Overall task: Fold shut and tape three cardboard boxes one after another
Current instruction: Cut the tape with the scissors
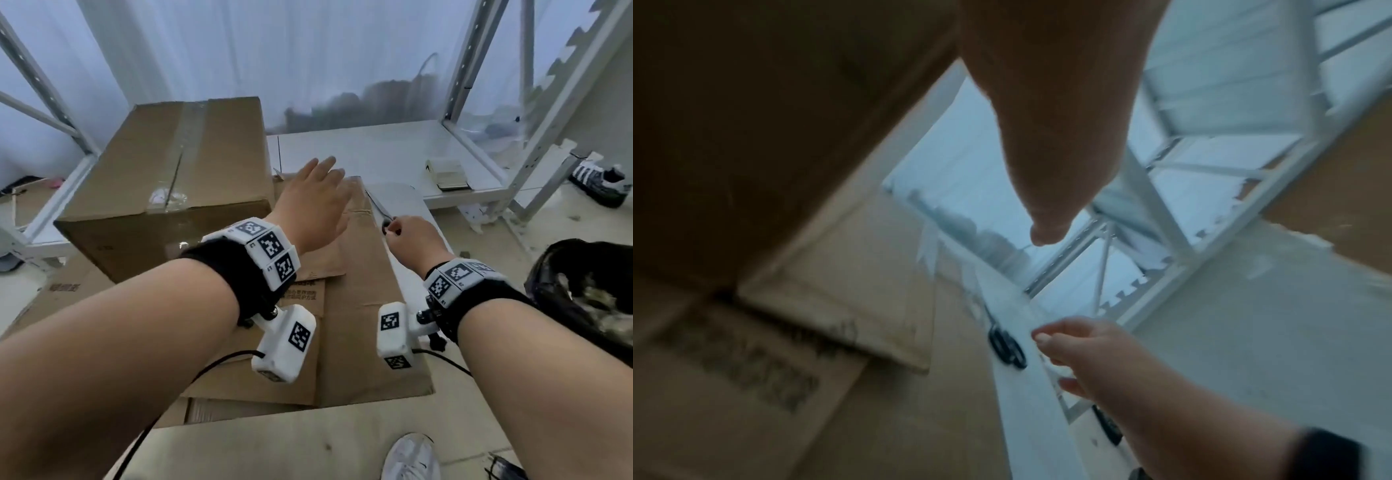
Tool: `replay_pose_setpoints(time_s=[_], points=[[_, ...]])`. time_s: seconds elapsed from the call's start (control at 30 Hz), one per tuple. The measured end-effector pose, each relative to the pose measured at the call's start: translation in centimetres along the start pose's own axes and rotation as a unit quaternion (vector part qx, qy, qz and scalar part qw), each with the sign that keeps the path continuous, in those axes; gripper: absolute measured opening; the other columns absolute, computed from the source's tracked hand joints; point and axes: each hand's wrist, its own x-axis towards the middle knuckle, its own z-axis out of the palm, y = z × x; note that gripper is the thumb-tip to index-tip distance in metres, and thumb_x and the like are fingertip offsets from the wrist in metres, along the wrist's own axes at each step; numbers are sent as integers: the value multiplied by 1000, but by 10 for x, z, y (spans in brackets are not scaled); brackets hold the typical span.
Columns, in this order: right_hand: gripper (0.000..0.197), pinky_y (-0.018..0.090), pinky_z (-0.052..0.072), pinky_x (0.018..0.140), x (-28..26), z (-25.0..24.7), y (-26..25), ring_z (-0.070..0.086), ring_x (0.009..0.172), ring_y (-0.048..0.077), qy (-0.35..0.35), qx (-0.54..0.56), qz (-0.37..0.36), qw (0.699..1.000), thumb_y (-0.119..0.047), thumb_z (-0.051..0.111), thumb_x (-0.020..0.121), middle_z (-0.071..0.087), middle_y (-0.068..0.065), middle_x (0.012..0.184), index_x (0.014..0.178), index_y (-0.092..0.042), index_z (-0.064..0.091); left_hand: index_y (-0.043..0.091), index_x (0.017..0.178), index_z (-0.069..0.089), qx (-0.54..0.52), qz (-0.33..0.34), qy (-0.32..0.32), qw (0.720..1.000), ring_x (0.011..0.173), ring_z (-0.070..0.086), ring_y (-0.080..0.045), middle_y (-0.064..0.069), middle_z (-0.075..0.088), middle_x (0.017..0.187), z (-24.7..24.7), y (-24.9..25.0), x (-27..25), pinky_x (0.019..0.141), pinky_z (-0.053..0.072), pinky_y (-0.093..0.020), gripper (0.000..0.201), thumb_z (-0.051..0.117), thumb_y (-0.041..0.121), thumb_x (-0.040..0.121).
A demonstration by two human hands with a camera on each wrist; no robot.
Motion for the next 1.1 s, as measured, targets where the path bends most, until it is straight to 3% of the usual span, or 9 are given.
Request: replay_pose_setpoints(time_s=[0.13,0.27,0.47,0.6,0.67,0.77,0.87,0.97,1.1], points=[[42,41,37,106,8,8,27,41,128,32,-57,-63,0,996,-14,42,93,43,16,137,134,-5,49,12,127,54,-61,-59,-87,993,131,40,-28,-12,50,136,40,13,17,109,31,-40,41,41,36,96],[40,40,41,102,27,12,24,46,122,36,-77,-85,-23,993,-6,40,92,43,19,135,129,-2,51,11,117,60,-98,-111,-130,980,115,49,-29,-11,56,121,58,14,26,96,43,-41,37,42,33,94],[31,41,43,98,47,29,12,48,120,36,-96,-124,-37,987,-10,39,96,52,22,128,121,1,55,11,113,61,-120,-136,-135,974,113,48,-28,-10,56,119,57,12,45,93,45,-41,33,43,30,94],[28,34,43,79,45,31,18,58,107,34,-16,-137,-12,990,-3,38,94,62,19,114,111,0,60,12,114,60,-150,-132,-140,970,112,50,-26,-9,56,120,63,15,44,94,45,-41,31,44,31,95],[25,34,41,76,44,31,24,58,105,35,15,-122,12,992,-7,42,95,59,19,115,115,0,54,13,114,59,-163,-128,-137,969,112,51,-26,-9,56,120,65,15,42,94,45,-40,31,44,32,95],[32,39,43,84,33,30,31,53,111,37,9,-111,57,992,-11,48,95,43,21,127,125,1,44,13,115,59,-175,-121,-134,968,112,51,-25,-8,56,121,68,15,39,93,44,-37,31,44,32,96],[41,43,39,97,26,29,36,45,120,37,18,-154,105,982,-21,50,96,40,23,132,130,-1,39,13,115,59,-186,-118,-127,967,110,53,-24,-8,56,121,70,17,37,91,45,-36,30,44,32,96],[50,43,41,95,26,26,37,48,118,37,-23,-138,137,981,-29,54,95,41,25,131,133,-2,34,13,112,61,-197,-118,-117,966,107,54,-24,-8,57,118,72,17,33,90,47,-37,29,44,31,96],[45,40,42,95,21,25,40,46,119,36,-8,-158,95,983,-21,55,95,40,26,131,129,1,39,13,112,61,-205,-111,-113,966,110,52,-24,-8,57,119,71,18,29,89,45,-35,28,45,30,97]])
